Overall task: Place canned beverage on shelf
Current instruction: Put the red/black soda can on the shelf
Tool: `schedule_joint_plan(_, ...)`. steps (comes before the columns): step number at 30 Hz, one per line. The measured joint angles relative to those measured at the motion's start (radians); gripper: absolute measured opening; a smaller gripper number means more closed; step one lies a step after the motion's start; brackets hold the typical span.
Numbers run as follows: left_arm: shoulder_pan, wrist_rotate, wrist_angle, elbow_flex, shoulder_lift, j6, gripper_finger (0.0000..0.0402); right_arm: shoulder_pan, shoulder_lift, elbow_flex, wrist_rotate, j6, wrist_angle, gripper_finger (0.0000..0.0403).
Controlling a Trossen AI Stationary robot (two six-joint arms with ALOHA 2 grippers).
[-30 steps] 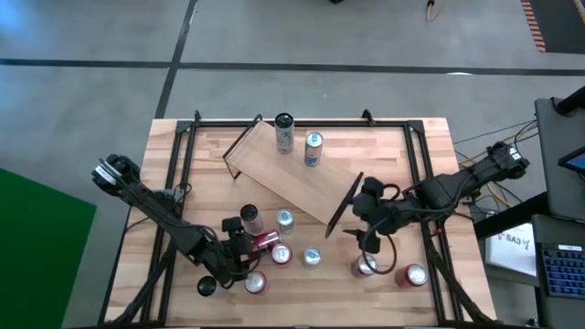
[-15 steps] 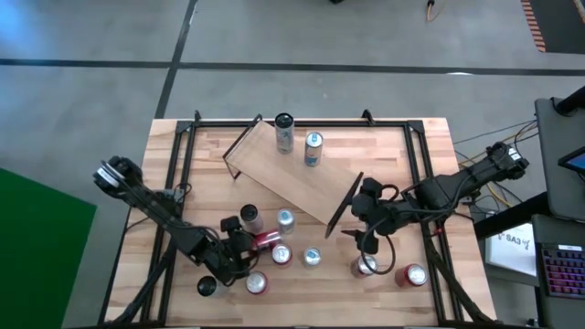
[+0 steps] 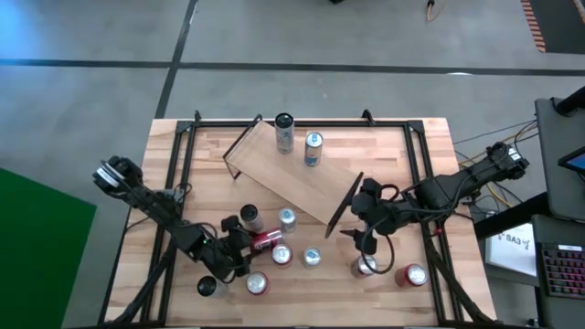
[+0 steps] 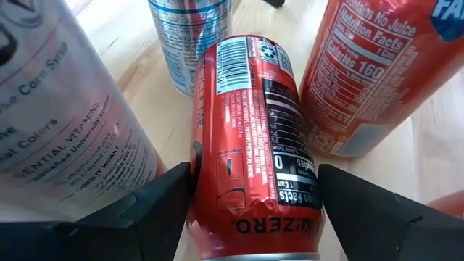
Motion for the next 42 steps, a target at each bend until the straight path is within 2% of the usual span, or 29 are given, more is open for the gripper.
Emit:
schedule_joint_plan(11,-0.001,-0.027,-0.021,0.022,0.003,0.051,0.0280,0.000,0.000,0.000,0.000,0.001,0.023,0.0373)
schedule_joint_plan(24,0.000,-0.071,-0.034,0.032,0.003,0.086,0.0323,0.000,0.000,0.000,0.000,0.000,0.027,0.0373)
schedule_joint_plan(33,0.001,-0.060,-0.024,0.014,0.005,0.086,0.0322,-0.001,0.000,0.000,0.000,0.000,0.036,0.0373)
schedule_joint_plan(42,0.001,-0.057,0.055,0.013,0.067,0.087,0.0322,-0.001,0.001,0.000,0.000,0.000,0.043,0.0373)
